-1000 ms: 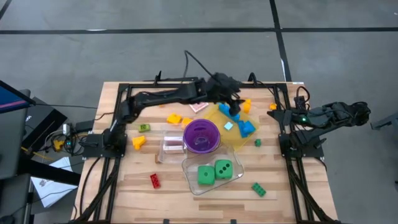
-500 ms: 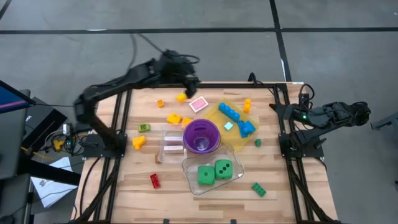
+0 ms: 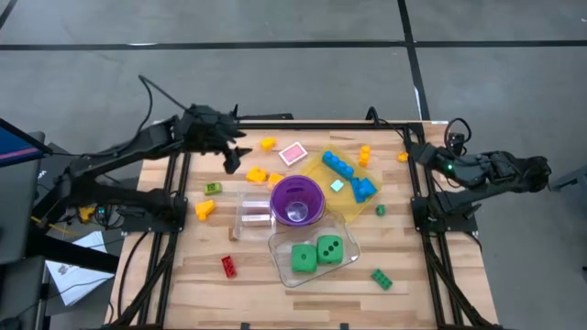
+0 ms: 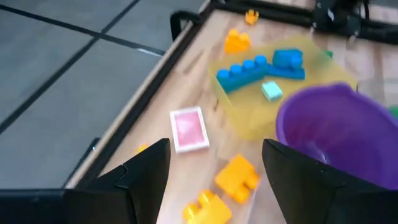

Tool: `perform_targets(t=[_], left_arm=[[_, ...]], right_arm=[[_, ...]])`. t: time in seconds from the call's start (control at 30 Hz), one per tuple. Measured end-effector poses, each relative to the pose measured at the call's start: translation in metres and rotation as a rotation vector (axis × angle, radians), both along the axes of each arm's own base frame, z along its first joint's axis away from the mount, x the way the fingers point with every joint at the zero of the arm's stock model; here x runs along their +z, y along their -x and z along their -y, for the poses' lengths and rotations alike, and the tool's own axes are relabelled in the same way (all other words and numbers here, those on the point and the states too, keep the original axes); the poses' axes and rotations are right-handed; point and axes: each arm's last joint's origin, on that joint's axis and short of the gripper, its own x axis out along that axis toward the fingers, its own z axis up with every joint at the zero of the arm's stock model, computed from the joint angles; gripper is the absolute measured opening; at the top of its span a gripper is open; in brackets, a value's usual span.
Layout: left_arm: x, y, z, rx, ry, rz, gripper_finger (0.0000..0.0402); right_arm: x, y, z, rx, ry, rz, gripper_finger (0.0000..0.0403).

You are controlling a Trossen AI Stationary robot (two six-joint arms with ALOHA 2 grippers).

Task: Pick & Place Toys
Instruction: Put the small green game piece into the yellow bin

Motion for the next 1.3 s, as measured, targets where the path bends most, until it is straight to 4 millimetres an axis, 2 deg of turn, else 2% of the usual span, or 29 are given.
perform_targets(t=[0.2, 0.43, 0.77, 0.9, 1.2, 1.3], left_arm=[[-0.017, 0.015, 0.006, 0.003, 0.013, -0.023, 0.0248], [-0.029, 0.022, 0.01, -0.011, 0.045, -0.135, 0.0248], [-0.05, 0.039, 0.017, -0.085, 0.054, -0.432, 0.0248], [-0.067, 0.043, 0.019, -0.09, 0.093, -0.509, 0.0248], [-0.122, 0.054, 0.024, -0.102, 0.176, -0.673, 0.0248], [-0.123, 0.051, 0.022, -0.079, 0.16, -0.68, 0.0248]], right_arm=[[0.0, 0.0, 0.002, -0.047, -0.008, 0.013, 0.0379], [-0.001, -0.001, 0.001, 0.017, -0.04, -0.005, 0.0379], [-0.002, -0.001, 0.001, 0.04, -0.04, -0.027, 0.0379], [-0.002, -0.001, 0.0, 0.054, -0.047, -0.028, 0.0379], [-0.002, -0.001, 0.0, 0.076, -0.047, -0.04, 0.0379], [-0.002, -0.001, 0.0, 0.077, -0.048, -0.036, 0.0379]])
